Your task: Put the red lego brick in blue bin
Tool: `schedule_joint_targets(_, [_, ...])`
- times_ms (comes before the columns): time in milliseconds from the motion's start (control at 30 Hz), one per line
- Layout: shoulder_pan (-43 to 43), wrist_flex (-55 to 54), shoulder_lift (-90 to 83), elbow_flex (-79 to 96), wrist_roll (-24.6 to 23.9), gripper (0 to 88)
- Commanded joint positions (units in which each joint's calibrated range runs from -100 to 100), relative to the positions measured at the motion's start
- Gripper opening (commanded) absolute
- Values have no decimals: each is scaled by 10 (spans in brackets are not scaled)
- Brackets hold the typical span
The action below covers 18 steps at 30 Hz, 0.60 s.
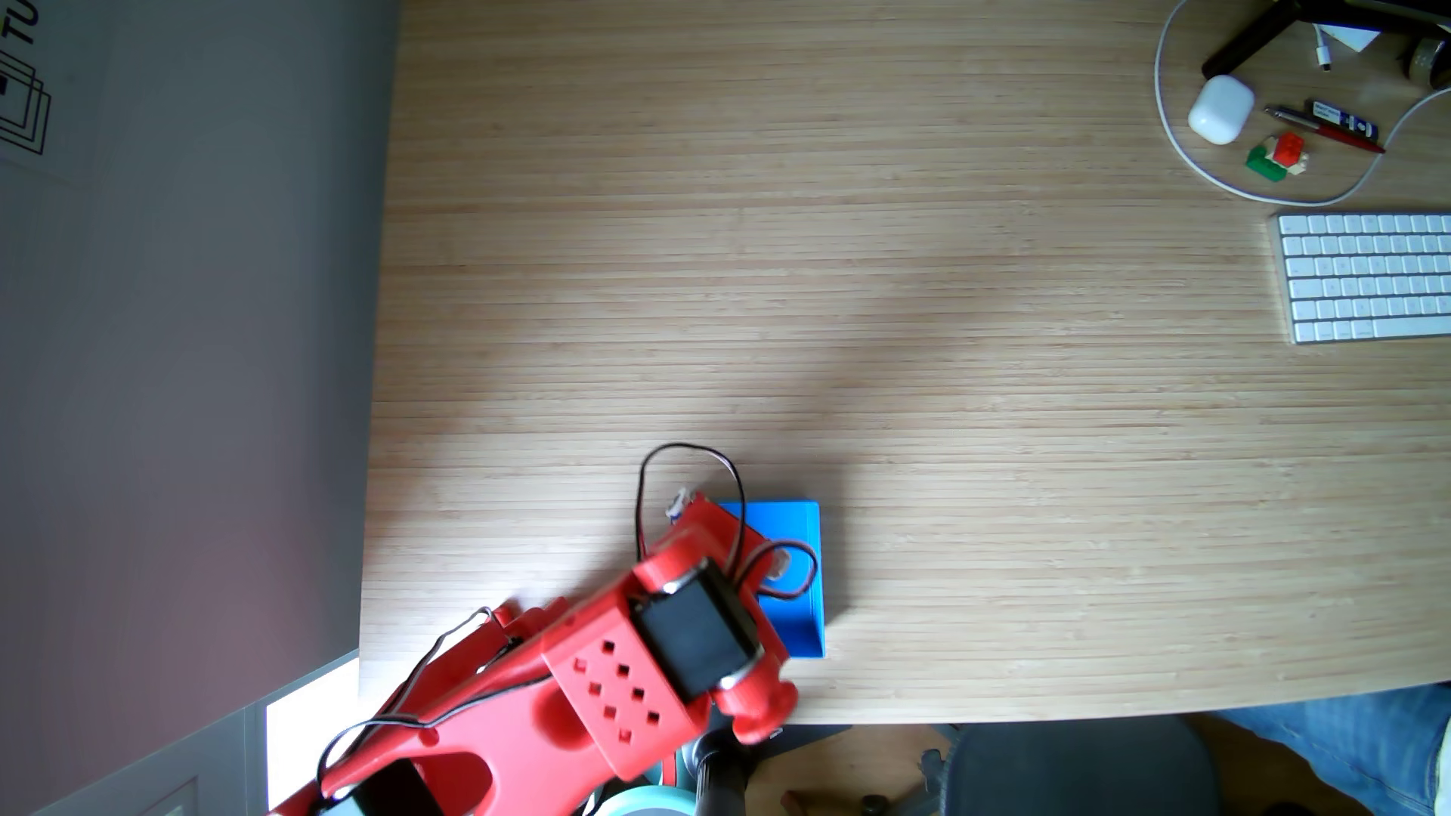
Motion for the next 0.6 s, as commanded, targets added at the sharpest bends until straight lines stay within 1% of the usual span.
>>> schedule_joint_targets(0, [-90,7,-41,-26,-52,1])
schedule_joint_targets(167, [-210,6,-41,-35,-108,1])
schedule_joint_targets(367, [-339,5,-40,-42,-157,1])
schedule_joint_targets(567, [-416,3,-40,-52,-179,1])
